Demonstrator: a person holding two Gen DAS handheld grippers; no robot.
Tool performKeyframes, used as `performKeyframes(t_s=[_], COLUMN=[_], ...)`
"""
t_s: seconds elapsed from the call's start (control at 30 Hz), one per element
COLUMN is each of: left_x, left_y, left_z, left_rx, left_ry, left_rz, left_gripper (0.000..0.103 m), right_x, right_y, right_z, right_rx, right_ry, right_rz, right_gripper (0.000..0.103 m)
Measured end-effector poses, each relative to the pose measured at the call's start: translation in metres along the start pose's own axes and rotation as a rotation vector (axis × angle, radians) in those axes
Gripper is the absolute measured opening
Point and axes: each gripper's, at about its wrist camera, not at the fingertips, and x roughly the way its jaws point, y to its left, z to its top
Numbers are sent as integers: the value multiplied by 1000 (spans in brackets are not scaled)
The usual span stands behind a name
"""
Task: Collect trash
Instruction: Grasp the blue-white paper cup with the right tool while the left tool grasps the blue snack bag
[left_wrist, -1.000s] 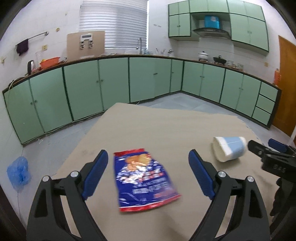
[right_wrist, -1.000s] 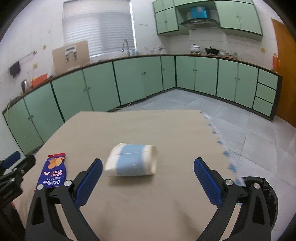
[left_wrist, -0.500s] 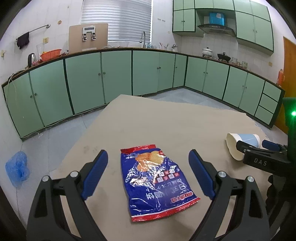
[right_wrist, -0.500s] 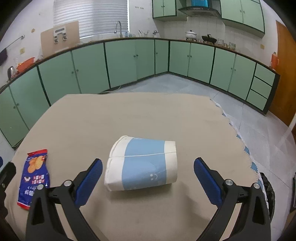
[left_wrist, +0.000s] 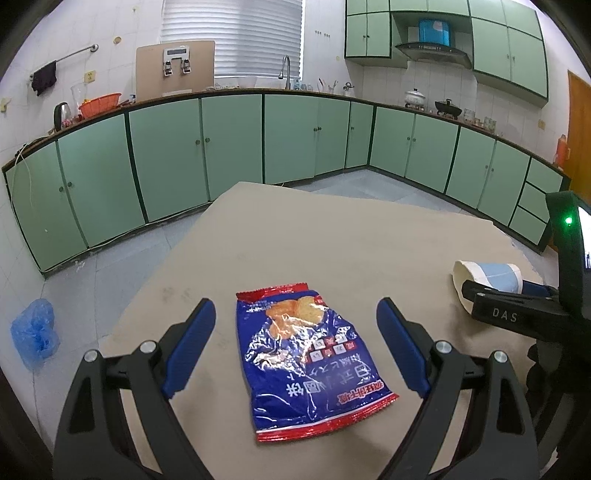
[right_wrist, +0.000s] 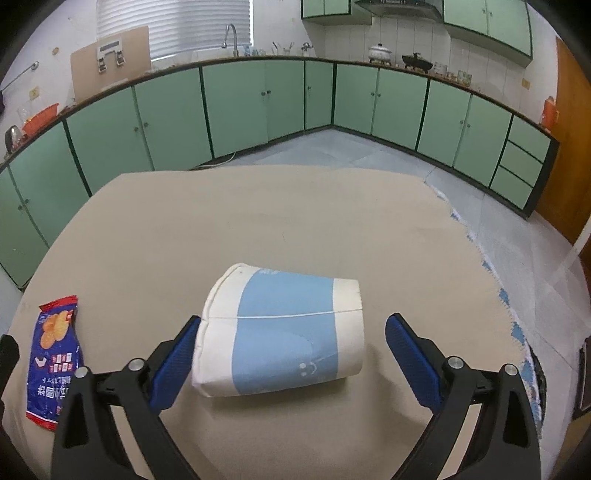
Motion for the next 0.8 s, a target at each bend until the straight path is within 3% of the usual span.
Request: performKeyframes(t_s=[0.07,0.13,0.8], left_x=[0,0,11], left_y=[0,0,11], left_z=[-1,-2,-26], left_rx=[1,-2,-83], left_ry=[5,13,191], left_rz=[3,3,9], left_gripper=[88,89,90], right_x=[3,5,-25], right_y=[-2,-5,-34], right_z=[0,-1,-19], right_rx=[10,23,30], right_ry=[15,30,-37], right_rz=[17,33,66], right_gripper=[80,75,75])
